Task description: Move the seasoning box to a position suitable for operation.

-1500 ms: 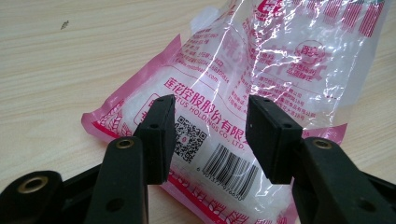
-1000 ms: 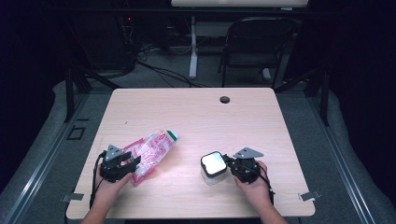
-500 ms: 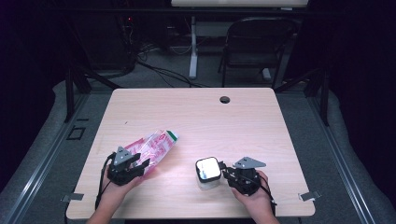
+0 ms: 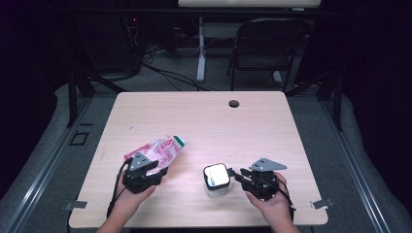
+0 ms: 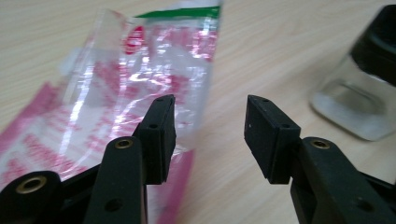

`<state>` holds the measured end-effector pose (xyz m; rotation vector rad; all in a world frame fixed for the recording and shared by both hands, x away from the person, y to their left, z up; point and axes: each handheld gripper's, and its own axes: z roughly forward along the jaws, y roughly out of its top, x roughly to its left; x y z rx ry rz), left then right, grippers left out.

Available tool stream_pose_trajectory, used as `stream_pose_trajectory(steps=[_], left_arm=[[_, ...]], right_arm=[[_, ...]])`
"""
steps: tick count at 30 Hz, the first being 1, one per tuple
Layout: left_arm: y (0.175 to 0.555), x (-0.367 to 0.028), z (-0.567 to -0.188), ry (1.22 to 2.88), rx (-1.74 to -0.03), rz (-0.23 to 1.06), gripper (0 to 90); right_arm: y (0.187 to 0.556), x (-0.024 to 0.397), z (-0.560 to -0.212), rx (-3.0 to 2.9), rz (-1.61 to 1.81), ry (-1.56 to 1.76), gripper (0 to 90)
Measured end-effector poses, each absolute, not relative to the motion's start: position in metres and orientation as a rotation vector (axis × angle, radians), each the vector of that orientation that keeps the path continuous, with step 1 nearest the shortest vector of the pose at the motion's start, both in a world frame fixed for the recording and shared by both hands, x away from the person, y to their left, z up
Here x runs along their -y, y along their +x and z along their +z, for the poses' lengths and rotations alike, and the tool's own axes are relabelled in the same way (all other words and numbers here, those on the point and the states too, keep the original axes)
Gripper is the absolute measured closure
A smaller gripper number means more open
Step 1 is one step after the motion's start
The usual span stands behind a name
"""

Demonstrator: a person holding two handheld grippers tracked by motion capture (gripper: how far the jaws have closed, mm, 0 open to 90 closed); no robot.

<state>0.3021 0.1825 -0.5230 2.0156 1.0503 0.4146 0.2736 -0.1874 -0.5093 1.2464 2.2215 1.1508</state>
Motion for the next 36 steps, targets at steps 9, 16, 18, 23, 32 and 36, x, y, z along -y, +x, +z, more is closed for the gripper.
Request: stream_pose_trajectory(steps=[9, 16, 18, 23, 32, 36], left_arm=[[0.303, -0.147, -0.515, 2.062, -0.956, 0.3, 66.4], [0.3, -0.127, -0.516, 2.101, -0.872, 0.249, 83.1], [0.298, -0.121, -0.517, 2.119, -0.852, 0.251, 86.1], [0.297, -0.108, -0.518, 2.146, -0.807, 0.232, 89.1], [0.3, -0.093, -0.523, 2.159, -0.78, 0.18, 90.0], [0.3, -0.09, -0.524, 2.165, -0.773, 0.164, 90.0]], right_arm=[[0.292, 0.177, -0.496, -2.222, 1.202, 1.247, 77.7], [0.295, 0.171, -0.502, -2.253, 1.178, 1.254, 82.0], [0.295, 0.171, -0.503, -2.249, 1.193, 1.26, 83.5], [0.294, 0.17, -0.503, -2.254, 1.188, 1.252, 85.4], [0.293, 0.172, -0.504, -2.248, 1.206, 1.249, 86.0], [0.293, 0.173, -0.505, -2.251, 1.214, 1.253, 86.0]])
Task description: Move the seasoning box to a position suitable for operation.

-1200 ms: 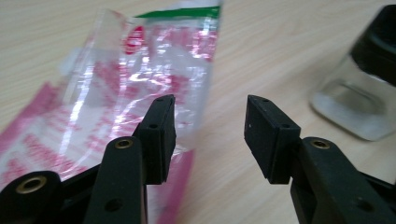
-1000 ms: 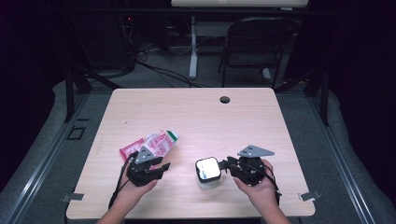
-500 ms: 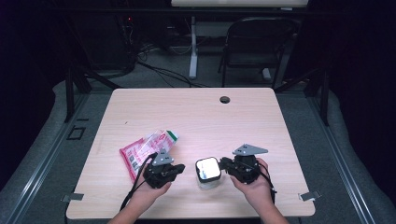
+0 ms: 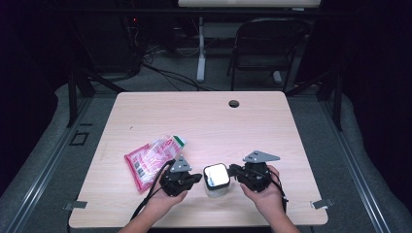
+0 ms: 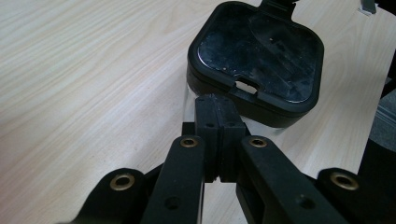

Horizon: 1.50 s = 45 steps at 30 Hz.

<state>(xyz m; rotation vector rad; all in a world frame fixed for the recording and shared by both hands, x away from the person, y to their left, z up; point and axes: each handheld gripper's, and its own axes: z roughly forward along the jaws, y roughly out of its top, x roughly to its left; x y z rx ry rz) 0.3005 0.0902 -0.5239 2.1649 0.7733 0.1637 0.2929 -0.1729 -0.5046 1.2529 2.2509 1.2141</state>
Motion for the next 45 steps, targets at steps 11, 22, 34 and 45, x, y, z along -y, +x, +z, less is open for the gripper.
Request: stream_pose_trajectory(steps=[11, 22, 34, 45], left_arm=[[0.301, -0.086, -0.524, 2.156, -0.765, 0.164, 90.0], [0.301, -0.086, -0.521, 2.139, -0.757, 0.164, 90.0], [0.302, -0.081, -0.512, 2.139, -0.738, 0.173, 90.0], [0.302, -0.077, -0.504, 2.13, -0.729, 0.181, 89.9]], right_arm=[[0.293, 0.174, -0.505, -2.25, 1.225, 1.259, 86.1], [0.293, 0.175, -0.506, -2.244, 1.235, 1.268, 86.2], [0.29, 0.176, -0.504, -2.241, 1.254, 1.25, 78.2], [0.277, 0.174, -0.499, -2.293, 1.282, 1.191, 61.9]])
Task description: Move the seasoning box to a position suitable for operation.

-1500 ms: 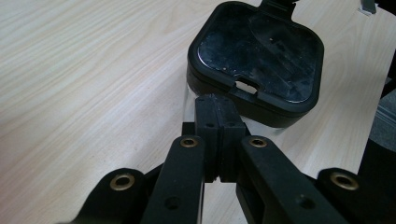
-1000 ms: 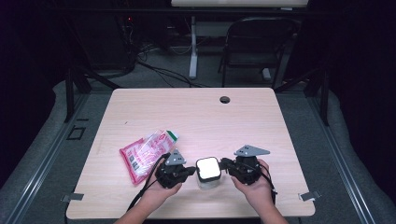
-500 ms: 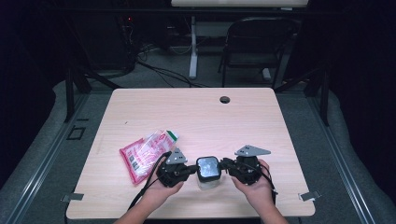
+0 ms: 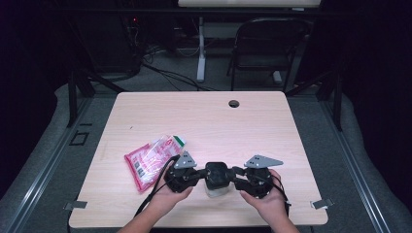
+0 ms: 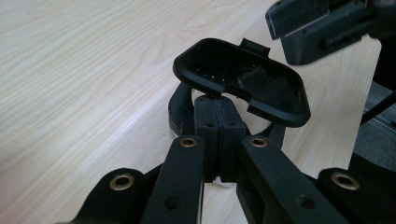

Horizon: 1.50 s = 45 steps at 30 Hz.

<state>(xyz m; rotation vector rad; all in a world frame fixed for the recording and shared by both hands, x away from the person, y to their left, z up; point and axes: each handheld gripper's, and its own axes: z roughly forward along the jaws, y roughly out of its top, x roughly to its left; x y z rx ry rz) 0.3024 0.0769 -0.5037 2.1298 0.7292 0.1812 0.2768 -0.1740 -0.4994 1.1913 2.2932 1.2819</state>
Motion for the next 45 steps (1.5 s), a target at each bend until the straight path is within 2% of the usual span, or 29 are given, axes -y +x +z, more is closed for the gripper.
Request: stream_pose_trajectory(steps=[19, 29, 33, 38, 45], left_arm=[[0.306, -0.069, -0.493, 2.127, -0.727, 0.189, 88.9], [0.307, -0.064, -0.486, 2.12, -0.711, 0.186, 88.2], [0.307, -0.063, -0.485, 2.12, -0.711, 0.191, 87.4], [0.308, -0.064, -0.489, 2.125, -0.72, 0.211, 81.3], [0.317, -0.066, -0.502, 2.139, -0.785, 0.221, 67.1]], right_arm=[[0.263, 0.162, -0.502, -2.353, 1.302, 1.066, 40.4], [0.262, 0.149, -0.502, -2.325, 1.218, 1.014, 36.9], [0.263, 0.146, -0.503, -2.301, 1.206, 1.024, 38.1], [0.264, 0.149, -0.501, -2.285, 1.259, 1.064, 41.5], [0.264, 0.15, -0.501, -2.283, 1.267, 1.064, 42.4]])
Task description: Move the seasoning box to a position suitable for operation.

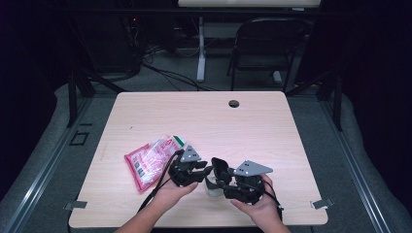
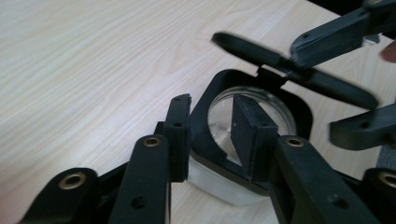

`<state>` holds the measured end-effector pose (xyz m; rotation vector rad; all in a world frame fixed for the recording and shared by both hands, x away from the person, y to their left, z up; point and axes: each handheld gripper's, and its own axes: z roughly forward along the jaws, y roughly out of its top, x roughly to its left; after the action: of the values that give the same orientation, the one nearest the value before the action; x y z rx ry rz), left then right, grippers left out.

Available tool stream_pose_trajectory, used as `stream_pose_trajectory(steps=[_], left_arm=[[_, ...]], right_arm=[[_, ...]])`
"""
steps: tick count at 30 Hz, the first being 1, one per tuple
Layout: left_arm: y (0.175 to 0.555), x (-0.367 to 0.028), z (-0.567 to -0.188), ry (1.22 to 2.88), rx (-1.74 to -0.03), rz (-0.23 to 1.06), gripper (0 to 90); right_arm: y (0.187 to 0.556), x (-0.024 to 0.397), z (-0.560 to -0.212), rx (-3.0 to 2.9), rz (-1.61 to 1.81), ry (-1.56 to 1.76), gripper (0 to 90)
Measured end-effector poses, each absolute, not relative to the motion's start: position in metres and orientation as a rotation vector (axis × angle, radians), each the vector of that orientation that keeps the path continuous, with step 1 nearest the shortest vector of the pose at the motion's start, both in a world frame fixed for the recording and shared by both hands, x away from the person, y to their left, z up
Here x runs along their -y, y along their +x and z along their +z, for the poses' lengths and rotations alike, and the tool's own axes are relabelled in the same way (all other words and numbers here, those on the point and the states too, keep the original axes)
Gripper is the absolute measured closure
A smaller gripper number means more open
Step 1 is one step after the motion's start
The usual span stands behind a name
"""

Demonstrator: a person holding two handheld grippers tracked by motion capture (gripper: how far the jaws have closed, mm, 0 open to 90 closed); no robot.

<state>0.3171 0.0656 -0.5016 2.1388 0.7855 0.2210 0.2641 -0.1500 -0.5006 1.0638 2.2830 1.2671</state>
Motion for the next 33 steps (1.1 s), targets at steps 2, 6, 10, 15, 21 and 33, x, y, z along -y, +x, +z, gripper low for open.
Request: stream_pose_trajectory(steps=[2, 6, 10, 15, 21, 33], left_arm=[[0.319, -0.066, -0.504, 2.144, -0.797, 0.214, 65.2], [0.321, -0.064, -0.51, 2.154, -0.811, 0.209, 64.4], [0.321, -0.063, -0.515, 2.166, -0.804, 0.198, 66.1], [0.32, -0.063, -0.515, 2.167, -0.799, 0.199, 66.3], [0.32, -0.063, -0.515, 2.167, -0.792, 0.2, 66.4], [0.32, -0.064, -0.516, 2.163, -0.78, 0.207, 66.8]], right_arm=[[0.264, 0.15, -0.501, -2.281, 1.271, 1.063, 42.8], [0.264, 0.151, -0.5, -2.278, 1.269, 1.059, 44.0], [0.263, 0.151, -0.5, -2.266, 1.283, 1.056, 46.5], [0.262, 0.154, -0.499, -2.257, 1.291, 1.061, 49.7], [0.261, 0.16, -0.498, -2.246, 1.299, 1.065, 55.6], [0.258, 0.178, -0.498, -2.2, 1.34, 1.122, 62.3]])
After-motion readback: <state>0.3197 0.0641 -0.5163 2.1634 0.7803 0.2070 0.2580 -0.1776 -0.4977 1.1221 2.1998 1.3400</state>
